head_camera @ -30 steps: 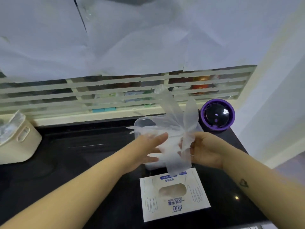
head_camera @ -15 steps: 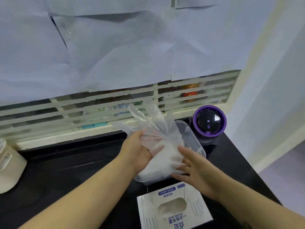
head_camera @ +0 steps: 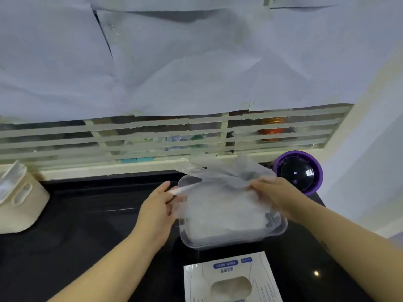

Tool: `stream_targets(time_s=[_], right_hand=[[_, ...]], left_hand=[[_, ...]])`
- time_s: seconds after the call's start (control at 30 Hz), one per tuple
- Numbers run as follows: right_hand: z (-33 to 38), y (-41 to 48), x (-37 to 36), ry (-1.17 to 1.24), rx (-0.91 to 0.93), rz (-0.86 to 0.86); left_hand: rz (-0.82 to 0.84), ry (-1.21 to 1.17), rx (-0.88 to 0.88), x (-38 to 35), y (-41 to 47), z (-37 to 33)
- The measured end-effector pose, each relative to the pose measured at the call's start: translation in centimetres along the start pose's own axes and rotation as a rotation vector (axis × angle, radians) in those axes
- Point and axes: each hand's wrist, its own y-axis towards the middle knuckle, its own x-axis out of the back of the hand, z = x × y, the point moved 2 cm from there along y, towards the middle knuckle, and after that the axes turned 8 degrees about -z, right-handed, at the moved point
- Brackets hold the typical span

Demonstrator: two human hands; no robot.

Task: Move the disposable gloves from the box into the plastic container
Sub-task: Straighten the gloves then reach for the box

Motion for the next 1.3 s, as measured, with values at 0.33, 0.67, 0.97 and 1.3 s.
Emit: stream_targets(time_s=[0.33, 0.67, 0.97, 1.3], right_hand=[[5.8, 1.9, 1.0, -0.438, 0.734, -0.234], [3.7, -0.5, -0.5, -1.185, 1.789, 0.187], [1.5, 2.4, 0.7, -1.273, 1.605, 0.219], [0.8, 4.6, -0.4, -1.430, 1.502, 0.273]], left_hand=[[0.307, 0.204, -0.049, -2.7, 0.2, -2.6], [0.560, -0.071, 0.333, -4.4, 2.8, -1.1], [0.410, -0.126, 0.207, -4.2, 4.6, -0.4], [0.003, 0.336, -0.913, -3.9, 4.2, -5.0]])
